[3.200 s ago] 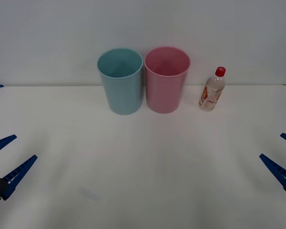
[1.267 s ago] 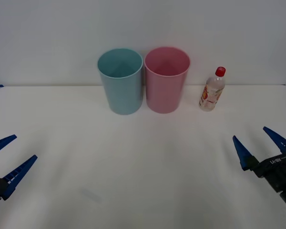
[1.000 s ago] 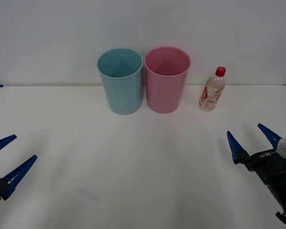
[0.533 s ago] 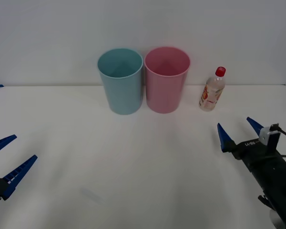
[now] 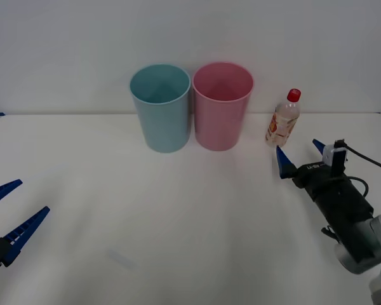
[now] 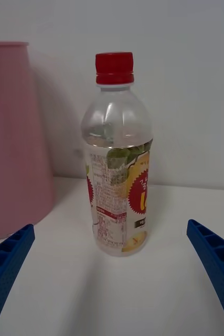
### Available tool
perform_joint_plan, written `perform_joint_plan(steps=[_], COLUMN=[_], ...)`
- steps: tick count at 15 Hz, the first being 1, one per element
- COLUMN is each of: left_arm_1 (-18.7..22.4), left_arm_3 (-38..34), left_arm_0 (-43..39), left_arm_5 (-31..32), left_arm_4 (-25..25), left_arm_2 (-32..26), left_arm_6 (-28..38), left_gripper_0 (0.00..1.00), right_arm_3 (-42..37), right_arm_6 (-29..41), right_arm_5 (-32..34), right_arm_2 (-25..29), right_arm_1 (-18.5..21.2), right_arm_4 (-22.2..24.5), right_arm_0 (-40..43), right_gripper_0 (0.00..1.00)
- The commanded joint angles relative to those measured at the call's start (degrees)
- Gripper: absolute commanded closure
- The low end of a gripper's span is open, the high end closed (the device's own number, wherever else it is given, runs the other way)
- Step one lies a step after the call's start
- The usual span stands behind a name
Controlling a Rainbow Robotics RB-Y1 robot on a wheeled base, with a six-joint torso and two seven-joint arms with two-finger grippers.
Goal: Grasp the object on the table and drop it into the matching bin: aluminum can to the light blue bin, PET bottle to the pink bin.
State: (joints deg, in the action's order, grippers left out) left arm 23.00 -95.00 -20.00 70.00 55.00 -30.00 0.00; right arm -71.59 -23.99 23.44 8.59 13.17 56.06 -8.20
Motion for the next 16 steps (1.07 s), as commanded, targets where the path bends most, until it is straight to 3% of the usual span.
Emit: perform_joint_plan(steps=[1, 16], left_arm_1=[0.0, 0.0], left_arm_3=[0.0, 0.0], left_arm_0=[0.0, 0.0], left_arm_5=[0.0, 0.0], left_arm_4=[0.0, 0.0], left_arm_2=[0.0, 0.0], left_arm_6=[0.0, 0.0], left_gripper_0=[0.0, 0.0], right_arm_3=[4.9, 28.4], right_arm_6=[-0.9, -4.5], right_arm_5=[-1.5, -7.7], right_arm_2=[-0.1, 0.9], right_arm_1=[-0.2, -0.2], right_arm_4=[-0.1, -0.1], right_arm_0=[-4.7, -25.6], right_gripper_0=[0.0, 0.0])
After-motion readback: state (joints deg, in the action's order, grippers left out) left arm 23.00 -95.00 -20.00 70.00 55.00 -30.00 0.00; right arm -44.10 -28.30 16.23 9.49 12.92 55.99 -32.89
